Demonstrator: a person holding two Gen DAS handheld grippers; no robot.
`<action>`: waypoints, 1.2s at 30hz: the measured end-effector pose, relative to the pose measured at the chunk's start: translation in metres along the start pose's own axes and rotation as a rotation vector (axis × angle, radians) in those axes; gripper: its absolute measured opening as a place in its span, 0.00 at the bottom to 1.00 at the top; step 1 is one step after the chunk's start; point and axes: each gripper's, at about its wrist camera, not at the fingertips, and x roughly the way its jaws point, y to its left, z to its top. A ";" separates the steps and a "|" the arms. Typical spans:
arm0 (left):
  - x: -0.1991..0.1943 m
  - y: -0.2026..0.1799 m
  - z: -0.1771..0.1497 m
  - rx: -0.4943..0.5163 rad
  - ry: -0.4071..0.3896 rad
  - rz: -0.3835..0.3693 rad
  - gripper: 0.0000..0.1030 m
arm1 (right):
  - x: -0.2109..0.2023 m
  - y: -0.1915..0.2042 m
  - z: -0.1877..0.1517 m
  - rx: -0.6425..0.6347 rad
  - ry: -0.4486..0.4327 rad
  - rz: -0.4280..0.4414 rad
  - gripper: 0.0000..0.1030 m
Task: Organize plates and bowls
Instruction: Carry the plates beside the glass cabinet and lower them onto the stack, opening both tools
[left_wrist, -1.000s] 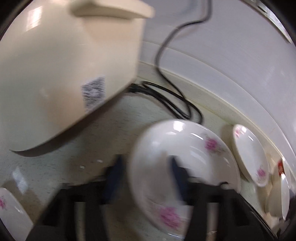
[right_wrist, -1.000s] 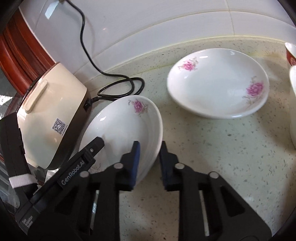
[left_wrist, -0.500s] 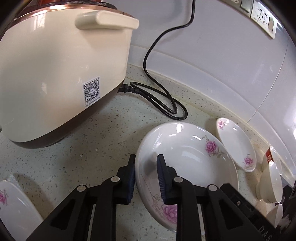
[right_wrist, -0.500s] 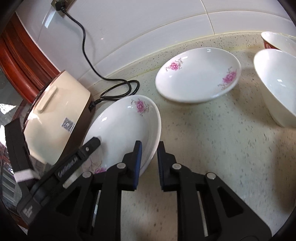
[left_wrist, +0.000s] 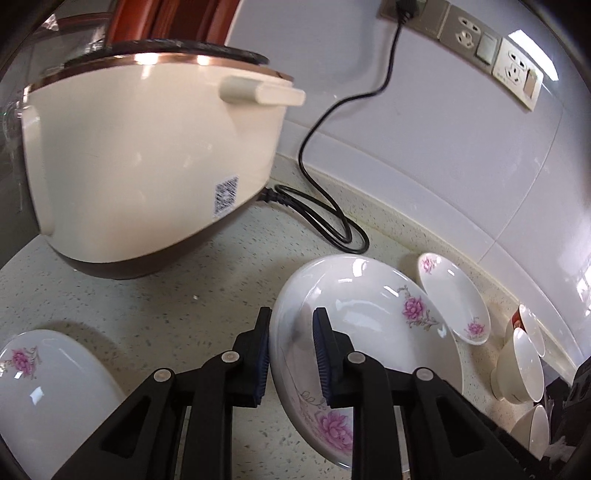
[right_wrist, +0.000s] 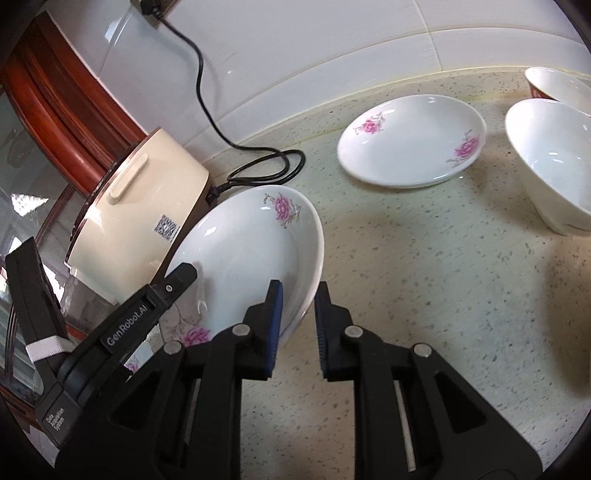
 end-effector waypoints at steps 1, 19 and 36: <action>-0.001 0.001 0.000 -0.004 -0.005 0.003 0.22 | 0.000 0.000 0.000 0.000 0.001 0.002 0.20; -0.039 0.031 -0.001 -0.084 -0.083 0.028 0.22 | -0.003 0.026 -0.006 -0.073 0.010 0.098 0.20; -0.078 0.080 -0.016 -0.147 -0.131 0.106 0.22 | 0.006 0.071 -0.032 -0.220 0.059 0.172 0.21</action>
